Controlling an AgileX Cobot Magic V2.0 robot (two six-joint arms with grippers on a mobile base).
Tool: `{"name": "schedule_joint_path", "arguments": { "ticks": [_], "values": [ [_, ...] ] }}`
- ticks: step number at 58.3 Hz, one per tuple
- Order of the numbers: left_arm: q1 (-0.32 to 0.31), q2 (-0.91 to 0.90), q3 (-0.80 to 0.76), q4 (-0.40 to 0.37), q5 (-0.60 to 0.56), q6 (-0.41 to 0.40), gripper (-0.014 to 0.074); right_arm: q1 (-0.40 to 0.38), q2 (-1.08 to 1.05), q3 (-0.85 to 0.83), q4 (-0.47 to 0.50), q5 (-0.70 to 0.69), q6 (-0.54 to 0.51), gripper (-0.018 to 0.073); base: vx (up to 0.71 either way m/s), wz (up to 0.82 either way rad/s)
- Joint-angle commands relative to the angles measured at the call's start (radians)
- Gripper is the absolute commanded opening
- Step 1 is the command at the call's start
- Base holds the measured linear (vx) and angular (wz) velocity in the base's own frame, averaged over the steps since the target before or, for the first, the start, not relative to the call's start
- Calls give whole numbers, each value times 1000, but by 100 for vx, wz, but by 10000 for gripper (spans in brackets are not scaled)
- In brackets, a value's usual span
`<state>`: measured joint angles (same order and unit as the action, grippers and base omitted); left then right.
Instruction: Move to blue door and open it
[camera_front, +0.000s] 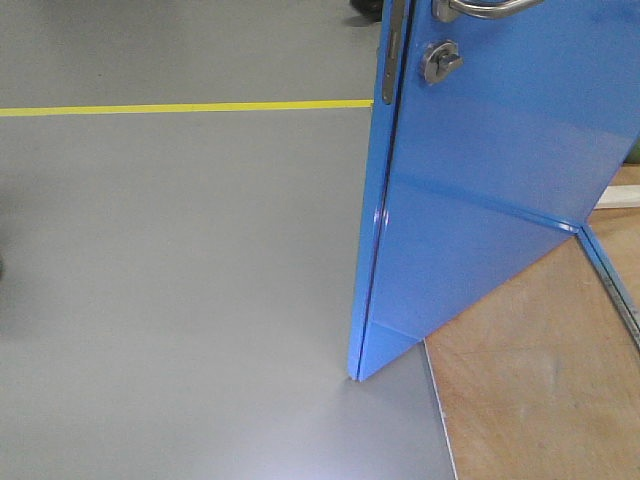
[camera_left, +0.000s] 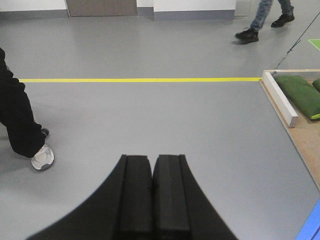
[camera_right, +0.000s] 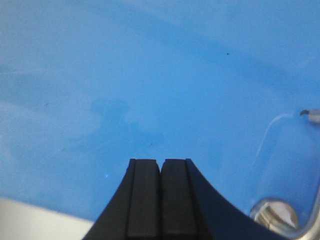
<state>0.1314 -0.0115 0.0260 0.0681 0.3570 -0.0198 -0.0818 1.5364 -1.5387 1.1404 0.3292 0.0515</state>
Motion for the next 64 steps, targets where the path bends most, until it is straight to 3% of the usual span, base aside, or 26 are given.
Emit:
{"name": "schedule_joint_path", "arguments": {
  "ticks": [1, 25, 64],
  "values": [
    [-1, -14, -27, -3, -77, -7, 73, 0, 7, -93, 10, -64, -12, 8, 0, 0],
    [-1, -14, -27, -3, -77, -7, 73, 31, 164, -304, 35, -57, -12, 8, 0, 0],
    [-1, -14, -27, -3, -77, -7, 73, 79, 176, -304, 34, -29, -12, 8, 0, 0]
  ]
}}
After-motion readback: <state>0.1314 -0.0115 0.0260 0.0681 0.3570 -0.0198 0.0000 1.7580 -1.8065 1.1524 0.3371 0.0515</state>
